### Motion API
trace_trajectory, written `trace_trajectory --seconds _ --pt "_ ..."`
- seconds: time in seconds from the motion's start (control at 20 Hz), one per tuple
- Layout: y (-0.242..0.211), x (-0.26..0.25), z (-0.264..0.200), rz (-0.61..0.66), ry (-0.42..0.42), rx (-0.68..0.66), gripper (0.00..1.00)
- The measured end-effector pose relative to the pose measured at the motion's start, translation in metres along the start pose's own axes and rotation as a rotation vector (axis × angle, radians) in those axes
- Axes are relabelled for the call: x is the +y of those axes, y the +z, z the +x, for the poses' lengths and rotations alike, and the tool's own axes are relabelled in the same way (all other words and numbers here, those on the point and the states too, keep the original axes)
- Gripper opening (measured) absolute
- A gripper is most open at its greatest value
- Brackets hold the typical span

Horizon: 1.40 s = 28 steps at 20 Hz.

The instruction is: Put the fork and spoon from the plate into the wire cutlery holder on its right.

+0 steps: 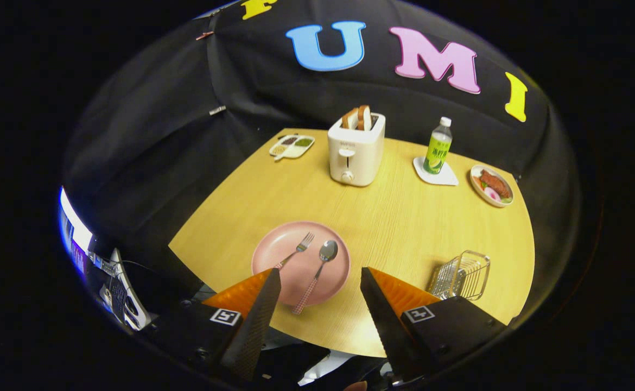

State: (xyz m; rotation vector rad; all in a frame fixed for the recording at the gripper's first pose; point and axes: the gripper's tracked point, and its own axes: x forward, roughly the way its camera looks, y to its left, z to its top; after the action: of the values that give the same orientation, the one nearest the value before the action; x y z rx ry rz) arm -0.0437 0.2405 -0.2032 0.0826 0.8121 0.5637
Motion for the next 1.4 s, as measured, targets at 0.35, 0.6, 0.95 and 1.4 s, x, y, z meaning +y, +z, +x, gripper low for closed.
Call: trace_trajectory --seconds 0.35,0.6,0.95,1.4 --pt "-0.045 0.015 0.076 0.009 0.008 0.187 0.79" --pt "-0.066 0.015 0.111 0.055 -0.013 0.283 0.71" --pt "-0.087 0.010 0.133 0.103 -0.086 0.385 0.67" --pt "-0.097 0.008 0.135 0.246 -0.146 0.458 0.15"
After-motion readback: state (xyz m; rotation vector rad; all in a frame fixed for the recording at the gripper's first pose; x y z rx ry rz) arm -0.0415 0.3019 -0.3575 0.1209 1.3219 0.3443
